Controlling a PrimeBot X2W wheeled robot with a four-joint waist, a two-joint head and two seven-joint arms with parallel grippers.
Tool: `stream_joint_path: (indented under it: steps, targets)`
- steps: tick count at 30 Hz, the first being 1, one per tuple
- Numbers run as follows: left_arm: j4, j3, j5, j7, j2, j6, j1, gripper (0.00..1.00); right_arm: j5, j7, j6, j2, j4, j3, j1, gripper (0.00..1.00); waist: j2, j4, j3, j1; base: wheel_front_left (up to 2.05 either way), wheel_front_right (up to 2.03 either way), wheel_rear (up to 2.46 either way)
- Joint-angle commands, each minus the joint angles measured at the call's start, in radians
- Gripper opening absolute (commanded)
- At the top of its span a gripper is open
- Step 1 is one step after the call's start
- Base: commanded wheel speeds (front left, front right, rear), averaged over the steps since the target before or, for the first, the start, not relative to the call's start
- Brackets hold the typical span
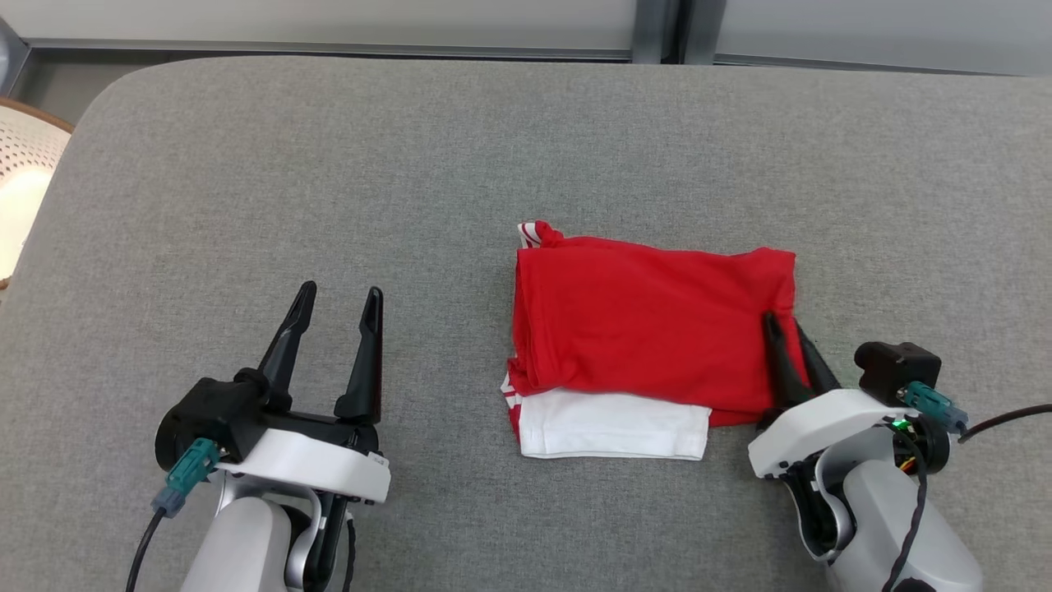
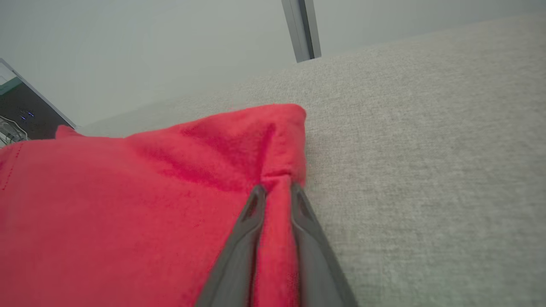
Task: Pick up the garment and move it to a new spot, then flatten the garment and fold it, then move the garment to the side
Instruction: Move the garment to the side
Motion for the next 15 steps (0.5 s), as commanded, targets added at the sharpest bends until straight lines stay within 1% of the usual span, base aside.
stream_joint_path:
  steps: [1,3,7,9,12,15]
  targets:
    - [0.000,0.002,0.002,0.001,0.004,0.000,-0.002,1.00,0.013,-0.003,0.001,0.006,0.020,0.003,0.010,0.00,-0.0001,-0.007,-0.005,0.0000,0.00,0.00,0.00]
    - [-0.004,0.002,0.005,0.001,0.003,0.000,0.000,1.00,-0.010,-0.012,0.000,0.004,0.032,0.007,0.001,0.00,-0.0001,-0.020,-0.011,0.0000,0.00,0.00,0.00]
    - [-0.019,-0.011,0.065,0.001,0.003,-0.005,0.006,1.00,-0.112,-0.031,0.000,-0.039,0.014,0.016,-0.040,0.00,-0.0001,-0.076,-0.024,0.0000,0.00,0.00,0.00]
    - [-0.030,-0.015,0.076,0.001,0.004,-0.005,0.006,1.00,-0.169,-0.035,0.000,-0.063,-0.007,0.042,-0.057,0.00,-0.0001,-0.109,-0.023,0.0000,0.00,0.00,0.00]
    - [-0.044,-0.033,0.103,0.001,0.003,-0.010,-0.005,1.00,-0.239,-0.037,0.000,-0.123,-0.045,0.068,-0.091,0.00,-0.0001,-0.156,-0.018,0.0000,0.00,0.00,0.00]
    - [-0.059,-0.052,0.119,0.000,0.004,-0.015,-0.020,1.00,-0.272,-0.036,0.000,-0.187,-0.091,0.089,-0.133,0.00,-0.0001,-0.207,-0.001,0.0000,0.00,0.00,0.00]
